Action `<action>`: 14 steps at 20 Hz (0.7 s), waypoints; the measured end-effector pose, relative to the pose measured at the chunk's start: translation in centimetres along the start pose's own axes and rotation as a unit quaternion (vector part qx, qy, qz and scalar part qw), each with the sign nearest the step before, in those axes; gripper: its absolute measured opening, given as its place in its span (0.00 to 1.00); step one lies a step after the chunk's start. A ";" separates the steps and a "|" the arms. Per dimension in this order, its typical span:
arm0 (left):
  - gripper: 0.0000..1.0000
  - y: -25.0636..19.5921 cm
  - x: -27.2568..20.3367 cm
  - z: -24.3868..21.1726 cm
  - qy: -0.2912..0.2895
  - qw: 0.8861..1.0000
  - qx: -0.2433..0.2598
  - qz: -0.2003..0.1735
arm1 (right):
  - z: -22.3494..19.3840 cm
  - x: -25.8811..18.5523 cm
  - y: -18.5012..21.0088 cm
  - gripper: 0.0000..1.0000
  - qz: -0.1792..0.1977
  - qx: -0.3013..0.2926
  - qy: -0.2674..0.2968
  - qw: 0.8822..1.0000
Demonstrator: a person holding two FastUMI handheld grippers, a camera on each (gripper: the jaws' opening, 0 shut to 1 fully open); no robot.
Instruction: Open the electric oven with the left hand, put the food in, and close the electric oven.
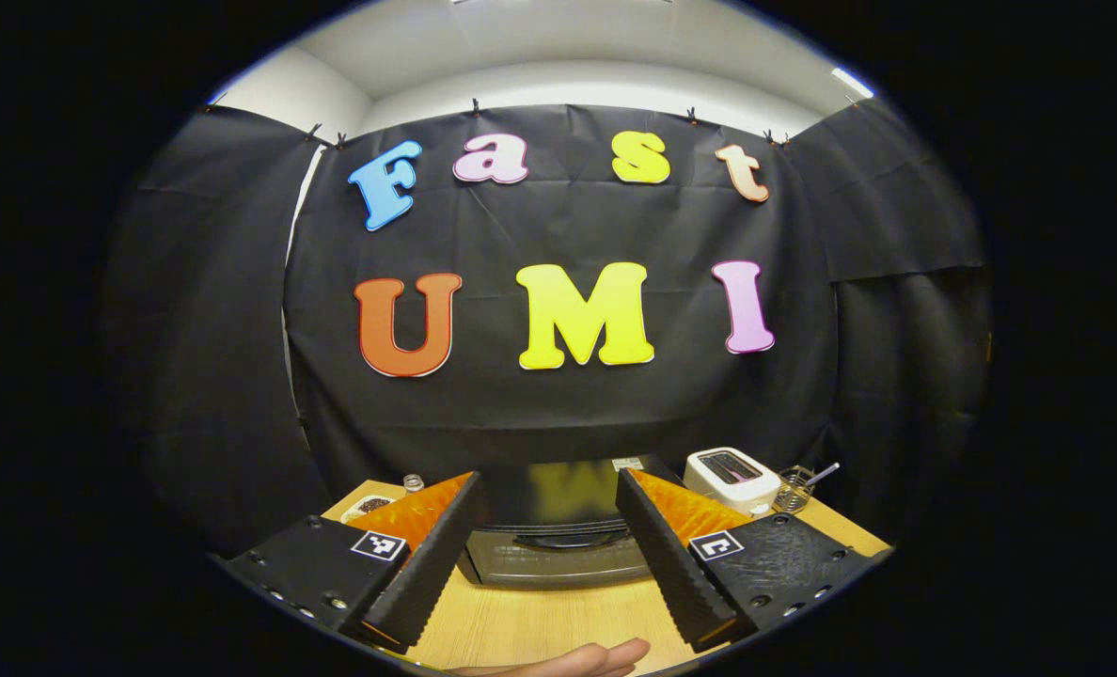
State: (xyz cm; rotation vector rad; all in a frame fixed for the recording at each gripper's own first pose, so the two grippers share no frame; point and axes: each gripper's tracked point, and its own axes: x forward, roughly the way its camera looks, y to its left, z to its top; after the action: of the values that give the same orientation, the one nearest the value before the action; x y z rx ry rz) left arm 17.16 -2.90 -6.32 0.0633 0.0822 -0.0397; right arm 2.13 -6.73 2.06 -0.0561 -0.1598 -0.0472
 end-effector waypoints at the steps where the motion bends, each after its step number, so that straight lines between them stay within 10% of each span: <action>1: 0.94 -0.3 1.5 -1.2 0.011 1.000 -0.001 -0.001 | 0.1 -0.1 -0.1 1.00 0.003 0.001 -0.004 1.000; 14: 0.96 -2.3 12.1 -12.9 0.157 0.987 -0.009 0.000 | 1.6 -2.5 -1.1 0.91 0.022 0.012 -0.031 0.999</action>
State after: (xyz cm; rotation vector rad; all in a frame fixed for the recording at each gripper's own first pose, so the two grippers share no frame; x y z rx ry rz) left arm 28.08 -4.79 -20.27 0.0504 0.3985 -0.0283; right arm -0.67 -7.63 3.25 -0.0364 -0.2208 -0.0001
